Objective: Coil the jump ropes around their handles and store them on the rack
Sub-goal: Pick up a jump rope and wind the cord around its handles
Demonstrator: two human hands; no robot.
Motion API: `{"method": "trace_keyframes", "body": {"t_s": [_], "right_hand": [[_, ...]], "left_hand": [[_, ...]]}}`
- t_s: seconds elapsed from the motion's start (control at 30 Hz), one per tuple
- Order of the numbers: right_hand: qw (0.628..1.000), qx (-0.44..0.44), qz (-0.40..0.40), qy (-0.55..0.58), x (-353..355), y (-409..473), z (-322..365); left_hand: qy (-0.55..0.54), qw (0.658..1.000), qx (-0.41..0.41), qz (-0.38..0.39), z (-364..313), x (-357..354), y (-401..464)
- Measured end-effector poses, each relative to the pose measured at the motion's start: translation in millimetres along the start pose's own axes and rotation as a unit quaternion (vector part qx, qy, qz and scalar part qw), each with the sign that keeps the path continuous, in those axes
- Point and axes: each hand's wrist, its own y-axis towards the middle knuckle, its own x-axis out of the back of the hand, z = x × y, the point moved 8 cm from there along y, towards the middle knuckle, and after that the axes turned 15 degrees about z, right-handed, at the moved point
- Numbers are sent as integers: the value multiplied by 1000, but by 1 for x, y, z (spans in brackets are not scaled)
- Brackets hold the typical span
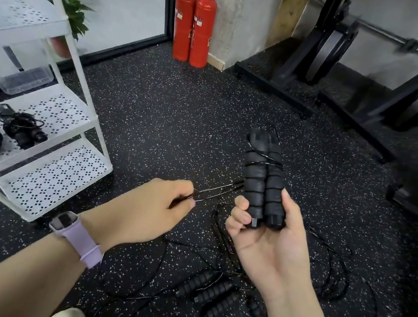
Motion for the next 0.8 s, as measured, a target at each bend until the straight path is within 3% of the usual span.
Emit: {"method": "trace_keyframes", "body": {"t_s": [0.17,0.47,0.63,0.8], "right_hand": [[999,36,-9,36,4,0,7],[995,51,-45,69,13,0,8],[992,88,-63,69,21,-1,27],[994,64,-73,44,24,-2,23]], "left_hand": [[164,984,70,-13,10,4,1],[272,947,161,58,38,-5,11],[245,928,243,141,66,-6,-1],[201,918,280,197,76,-10,-8]]}}
